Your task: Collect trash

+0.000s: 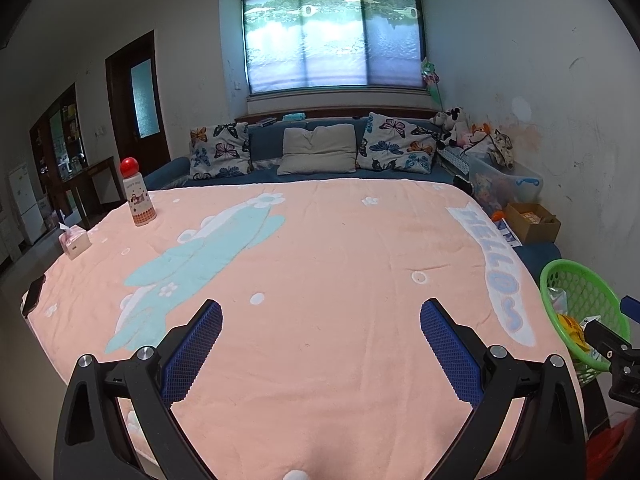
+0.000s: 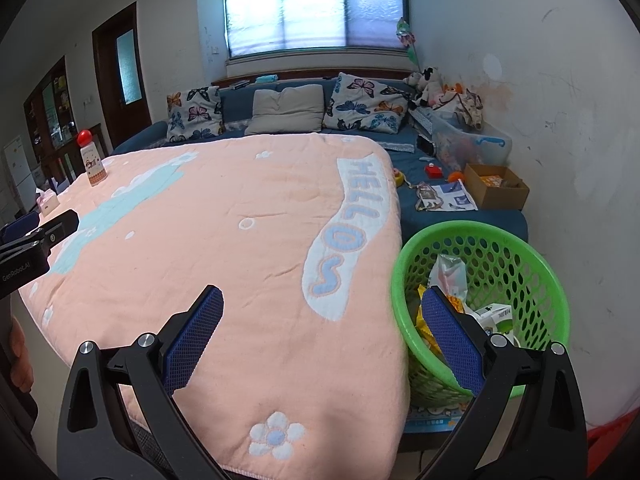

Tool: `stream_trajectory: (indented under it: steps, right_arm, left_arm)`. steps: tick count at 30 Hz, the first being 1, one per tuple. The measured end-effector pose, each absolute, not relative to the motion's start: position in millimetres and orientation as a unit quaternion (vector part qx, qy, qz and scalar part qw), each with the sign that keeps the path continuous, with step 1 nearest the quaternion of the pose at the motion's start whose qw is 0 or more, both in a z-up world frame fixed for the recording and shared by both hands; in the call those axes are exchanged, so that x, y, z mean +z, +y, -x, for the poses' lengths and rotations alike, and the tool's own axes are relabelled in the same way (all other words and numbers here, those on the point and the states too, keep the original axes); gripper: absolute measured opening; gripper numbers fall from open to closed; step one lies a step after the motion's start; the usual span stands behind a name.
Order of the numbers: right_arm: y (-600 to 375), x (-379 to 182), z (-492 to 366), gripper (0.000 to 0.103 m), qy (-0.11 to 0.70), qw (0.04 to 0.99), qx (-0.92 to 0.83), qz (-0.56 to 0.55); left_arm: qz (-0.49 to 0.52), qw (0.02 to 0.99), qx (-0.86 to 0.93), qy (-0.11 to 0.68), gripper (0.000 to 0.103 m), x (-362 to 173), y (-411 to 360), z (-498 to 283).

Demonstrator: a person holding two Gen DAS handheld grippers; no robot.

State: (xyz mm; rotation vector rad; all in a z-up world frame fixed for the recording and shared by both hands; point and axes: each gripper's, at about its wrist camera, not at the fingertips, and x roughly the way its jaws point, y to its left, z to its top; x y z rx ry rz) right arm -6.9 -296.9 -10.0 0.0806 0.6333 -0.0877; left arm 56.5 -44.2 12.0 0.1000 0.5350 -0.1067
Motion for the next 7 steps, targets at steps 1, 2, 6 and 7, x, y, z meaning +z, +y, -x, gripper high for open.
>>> stream_trajectory:
  steps: [1,2,6,7]
  right_arm:
    - [-296.9,-10.4,7.0,0.098,0.312,0.948,-0.043,-0.040]
    - [-297.1,-10.4,7.0,0.098,0.312,0.948,-0.042,-0.040]
    - [-296.5,-11.6,7.2,0.098,0.312,0.948,-0.042,-0.040]
    - [-296.1,-11.9,7.1,0.098,0.312,0.948,-0.042,-0.040]
  left_arm:
    - [-0.048,0.962,-0.053,0.265,0.096,12.0,-44.1,-56.7]
    - [-0.048,0.961,-0.052,0.267,0.096,11.7,-43.7,-57.2]
    - [-0.048,0.961,-0.053,0.269,0.096,11.1,-42.8,-58.3]
    - [-0.048,0.961,-0.053,0.269,0.096,11.3,-42.8,-58.6]
